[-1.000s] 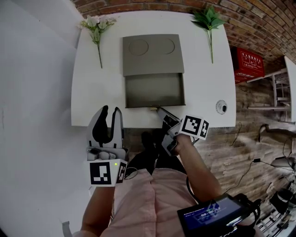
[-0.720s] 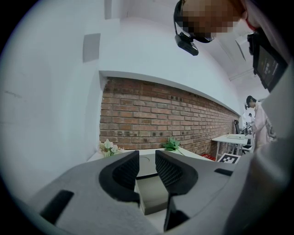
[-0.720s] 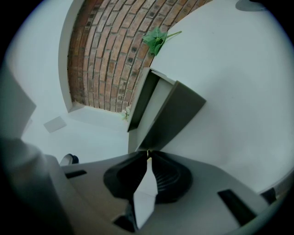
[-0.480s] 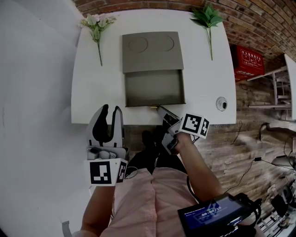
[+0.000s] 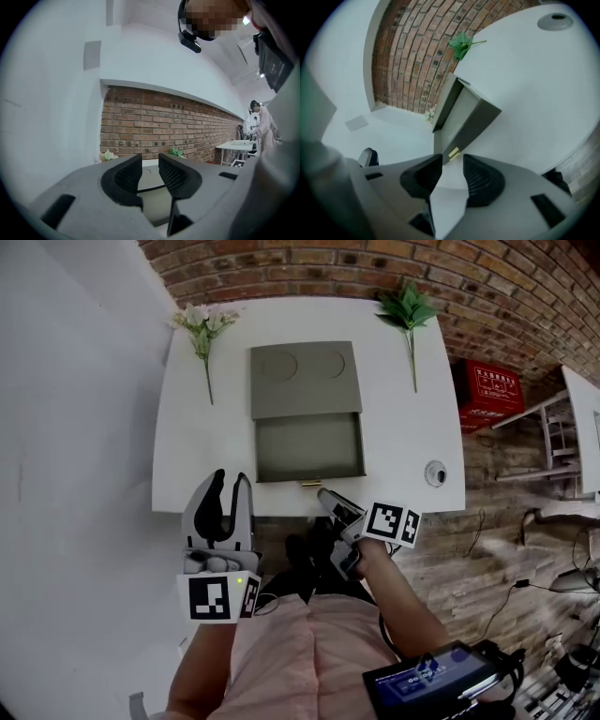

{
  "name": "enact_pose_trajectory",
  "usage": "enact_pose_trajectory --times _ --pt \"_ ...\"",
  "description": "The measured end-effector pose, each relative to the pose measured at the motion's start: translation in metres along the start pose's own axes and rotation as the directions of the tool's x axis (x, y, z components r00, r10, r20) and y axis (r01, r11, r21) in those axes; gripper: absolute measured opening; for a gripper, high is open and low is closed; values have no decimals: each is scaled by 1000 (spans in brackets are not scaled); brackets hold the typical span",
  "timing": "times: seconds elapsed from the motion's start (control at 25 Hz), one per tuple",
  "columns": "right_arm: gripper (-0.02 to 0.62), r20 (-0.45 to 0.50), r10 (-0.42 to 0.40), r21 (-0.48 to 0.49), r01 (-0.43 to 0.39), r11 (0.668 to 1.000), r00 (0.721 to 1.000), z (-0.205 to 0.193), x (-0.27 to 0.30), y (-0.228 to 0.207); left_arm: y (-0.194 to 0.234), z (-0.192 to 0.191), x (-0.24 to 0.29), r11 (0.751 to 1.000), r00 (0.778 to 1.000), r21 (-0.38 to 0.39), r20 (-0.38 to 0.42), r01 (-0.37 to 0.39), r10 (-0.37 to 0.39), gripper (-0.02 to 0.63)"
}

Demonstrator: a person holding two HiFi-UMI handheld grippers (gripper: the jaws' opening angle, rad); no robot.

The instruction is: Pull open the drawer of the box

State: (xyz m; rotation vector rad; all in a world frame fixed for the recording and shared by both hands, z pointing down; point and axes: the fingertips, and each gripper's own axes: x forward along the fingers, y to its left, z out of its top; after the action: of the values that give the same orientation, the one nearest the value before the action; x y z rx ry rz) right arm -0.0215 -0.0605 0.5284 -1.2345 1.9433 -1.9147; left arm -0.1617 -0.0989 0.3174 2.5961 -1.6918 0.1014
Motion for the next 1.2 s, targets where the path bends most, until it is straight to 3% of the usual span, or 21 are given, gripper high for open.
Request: enact_pose_trajectory --times 0.12,0.2,0.32,0.4,0.48,0.56,0.72,1.04,1.2 --pt "135 51 28 -169 -19 985 998 18 -18 46 -2 32 5 1000 998 9 60 8 -8 89" --pt "133 114 68 -357 -23 934 991 43 -28 97 0 60 11 1000 994 14 109 4 -6 86" --pt "120 229 157 -639 26 769 961 79 -47 181 2 100 18 1000 984 27 176 -15 10 75" --pt "84 300 224 -748 83 659 927 93 -65 228 2 123 21 998 977 46 210 -32 22 25" --pt "21 359 290 -797 130 590 887 101 -80 265 0 143 23 997 972 70 235 -39 21 -1" --pt "5 400 334 -824 175 539 853 103 -88 287 -1 156 24 996 967 84 255 -38 15 -1" --pt "5 434 355 -865 273 421 828 98 -90 302 2 163 26 997 961 74 274 -38 17 0" --pt "5 473 361 -864 342 370 804 110 -94 307 0 161 33 998 961 61 277 -15 -2 0" --pt "3 465 368 -871 343 352 805 110 -100 312 -6 165 33 998 962 63 271 -8 -9 0"
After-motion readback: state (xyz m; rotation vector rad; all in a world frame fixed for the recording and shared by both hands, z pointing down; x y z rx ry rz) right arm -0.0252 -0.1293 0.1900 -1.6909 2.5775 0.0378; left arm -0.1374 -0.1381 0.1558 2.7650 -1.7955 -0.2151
